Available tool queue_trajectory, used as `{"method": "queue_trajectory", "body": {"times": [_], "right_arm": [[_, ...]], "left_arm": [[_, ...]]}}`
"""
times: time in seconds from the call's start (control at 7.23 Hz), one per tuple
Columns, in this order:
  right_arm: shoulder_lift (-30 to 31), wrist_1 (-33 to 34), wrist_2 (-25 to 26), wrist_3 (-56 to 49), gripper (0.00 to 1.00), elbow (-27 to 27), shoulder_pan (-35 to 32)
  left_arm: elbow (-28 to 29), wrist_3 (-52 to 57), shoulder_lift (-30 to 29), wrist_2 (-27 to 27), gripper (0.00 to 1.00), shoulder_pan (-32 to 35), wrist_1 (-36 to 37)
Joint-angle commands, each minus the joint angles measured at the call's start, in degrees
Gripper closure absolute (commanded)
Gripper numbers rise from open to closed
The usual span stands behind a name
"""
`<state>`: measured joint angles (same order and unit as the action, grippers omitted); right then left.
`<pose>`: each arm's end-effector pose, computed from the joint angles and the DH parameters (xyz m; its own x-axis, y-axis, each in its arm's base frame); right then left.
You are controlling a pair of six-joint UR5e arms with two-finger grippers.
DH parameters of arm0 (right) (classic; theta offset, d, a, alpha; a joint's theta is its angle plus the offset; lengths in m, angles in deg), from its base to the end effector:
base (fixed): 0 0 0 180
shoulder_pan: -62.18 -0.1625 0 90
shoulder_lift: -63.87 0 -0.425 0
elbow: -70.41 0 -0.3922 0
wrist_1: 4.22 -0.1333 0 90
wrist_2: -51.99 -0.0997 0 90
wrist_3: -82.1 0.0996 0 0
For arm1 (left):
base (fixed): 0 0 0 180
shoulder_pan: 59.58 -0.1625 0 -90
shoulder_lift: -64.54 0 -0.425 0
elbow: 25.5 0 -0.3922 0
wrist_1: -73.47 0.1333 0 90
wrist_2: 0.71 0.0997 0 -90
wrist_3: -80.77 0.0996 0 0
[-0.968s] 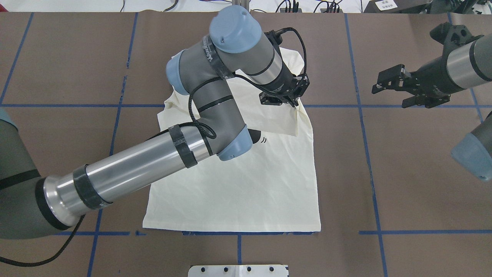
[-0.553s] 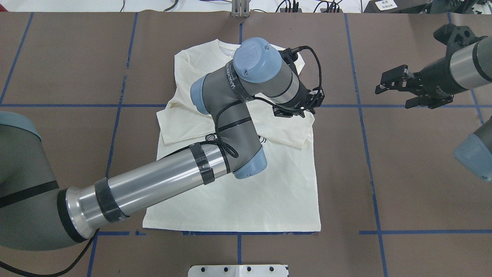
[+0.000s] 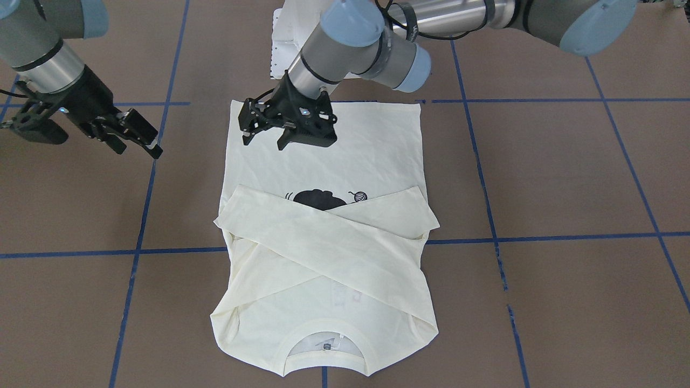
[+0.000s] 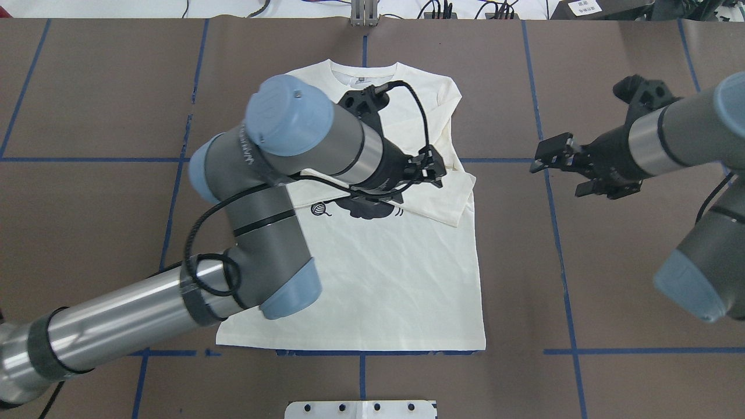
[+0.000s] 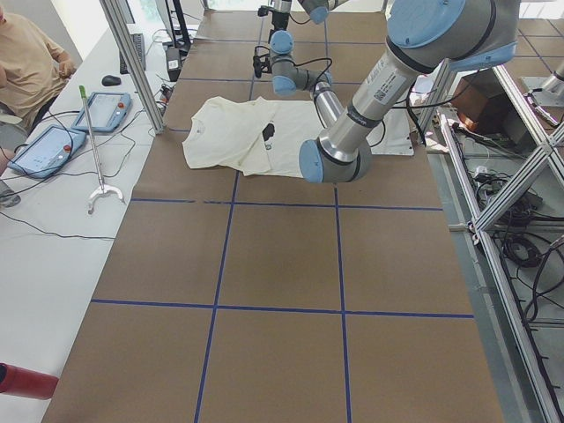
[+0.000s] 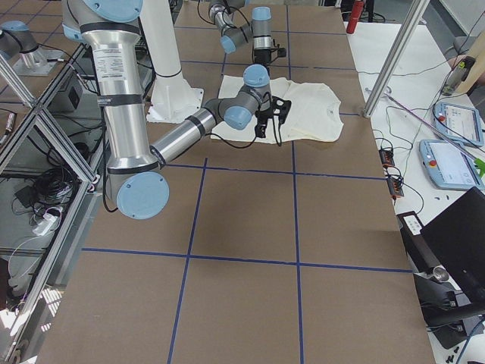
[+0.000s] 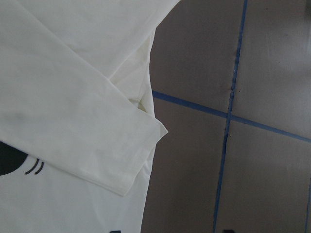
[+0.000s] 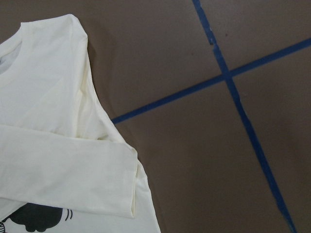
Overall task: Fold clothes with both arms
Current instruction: 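Fold the other sleeve across the shirt with the left gripper while the right gripper withdraws, then release the sleeve and move the left gripper to the shirt hem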
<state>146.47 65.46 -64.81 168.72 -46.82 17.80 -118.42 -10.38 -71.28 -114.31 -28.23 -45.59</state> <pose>-0.3009 -0.4181 0.3305 0.4310 0.3481 0.8325 -0.3357 0.9182 -0.2102 0.5268 -0.4303 0.0857 0.1776 -0.1297 -0.9755 0.1462 0.9838 -0.1042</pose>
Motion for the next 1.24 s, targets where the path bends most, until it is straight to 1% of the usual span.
{"method": "queue_trajectory", "body": {"times": [0.0, 0.14, 0.28, 0.41, 0.55, 0.69, 0.83, 0.97, 1.11], "right_arm": [[1.24, 0.38, 18.51, 13.17, 0.01, -3.43, 19.59], [2.03, 0.9, 31.67, 18.01, 0.02, -3.35, 31.0], [1.52, 3.43, 35.72, 23.11, 0.02, -3.44, 35.9], [2.04, 4.85, 37.15, 24.12, 0.07, -3.27, 37.69], [1.95, 5.64, 37.52, 26.13, 0.11, -1.7, 38.93], [1.69, 5.65, 37.95, 29.89, 0.17, -0.73, 39.81], [2.04, 5.82, 38.74, 30.02, 0.19, -0.72, 40.78], [2.13, 6.52, 39.01, 30.1, 0.25, -0.8, 41.22], [2.04, 7.4, 38.93, 30.1, 0.43, -1.07, 41.4]], "left_arm": [[-13.39, 4.74, 11.85, -0.04, 0.25, 0.81, 2.61], [-13.34, 4.84, 12.59, 0.39, 0.25, 0.99, 2.52], [-12.99, 4.84, 12.69, 0.57, 0.25, 1.08, 2.52], [-13.16, 4.75, 13.38, 0.57, 0.25, 1.43, 2.52], [-13.16, 4.66, 13.48, 0.57, 0.24, 1.43, 2.52], [-13.08, 4.66, 13.48, 0.57, 0.24, 1.34, 2.52], [-13.08, 4.58, 13.48, 0.57, 0.24, 1.34, 2.52], [-12.99, 4.58, 13.48, 0.57, 0.24, 1.34, 2.52], [-12.99, 4.58, 13.48, 0.66, 0.24, 1.34, 2.52]]}}
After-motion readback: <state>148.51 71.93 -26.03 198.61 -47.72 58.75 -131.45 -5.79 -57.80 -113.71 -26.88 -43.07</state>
